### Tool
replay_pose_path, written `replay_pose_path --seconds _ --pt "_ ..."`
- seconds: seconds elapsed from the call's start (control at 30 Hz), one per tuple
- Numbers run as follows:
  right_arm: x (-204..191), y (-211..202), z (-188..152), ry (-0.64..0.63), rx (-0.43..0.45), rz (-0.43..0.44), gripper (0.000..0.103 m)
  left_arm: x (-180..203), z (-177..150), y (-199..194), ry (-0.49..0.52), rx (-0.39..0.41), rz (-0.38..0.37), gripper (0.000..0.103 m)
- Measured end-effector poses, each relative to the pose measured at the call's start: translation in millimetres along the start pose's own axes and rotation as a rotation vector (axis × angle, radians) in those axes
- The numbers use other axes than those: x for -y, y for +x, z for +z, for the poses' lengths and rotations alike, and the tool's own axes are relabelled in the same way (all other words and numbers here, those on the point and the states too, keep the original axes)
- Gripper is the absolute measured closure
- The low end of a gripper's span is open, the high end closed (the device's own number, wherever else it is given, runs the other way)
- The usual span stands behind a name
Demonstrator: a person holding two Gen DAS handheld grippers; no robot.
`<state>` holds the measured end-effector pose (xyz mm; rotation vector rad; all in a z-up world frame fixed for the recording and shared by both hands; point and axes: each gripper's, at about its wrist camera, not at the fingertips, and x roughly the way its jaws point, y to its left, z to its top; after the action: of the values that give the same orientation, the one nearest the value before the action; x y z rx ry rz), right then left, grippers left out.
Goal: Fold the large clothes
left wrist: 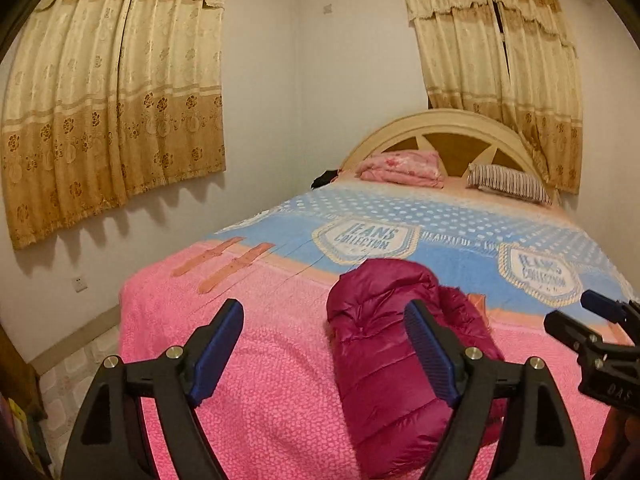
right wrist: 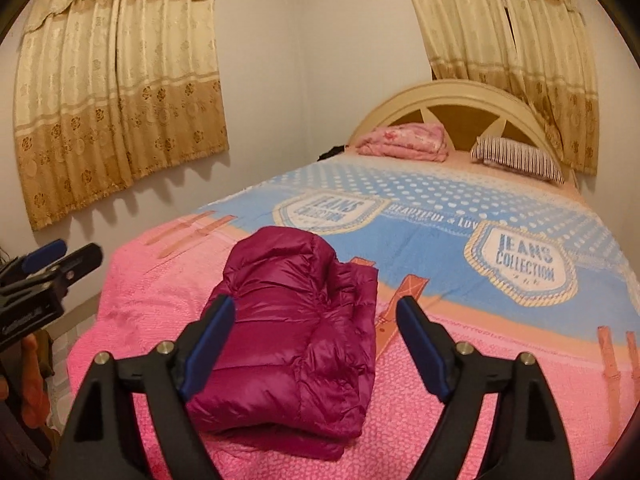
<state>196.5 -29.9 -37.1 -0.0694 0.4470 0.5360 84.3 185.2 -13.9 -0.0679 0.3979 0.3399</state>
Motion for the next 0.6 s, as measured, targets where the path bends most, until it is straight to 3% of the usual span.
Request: replay_pose_path --seconds 0.6 --pt "-3.3 -8.3 -5.0 -0.005 0.016 0.020 0.014 4.4 -4.4 3.4 0.011 -0.012 -0.001 0.020"
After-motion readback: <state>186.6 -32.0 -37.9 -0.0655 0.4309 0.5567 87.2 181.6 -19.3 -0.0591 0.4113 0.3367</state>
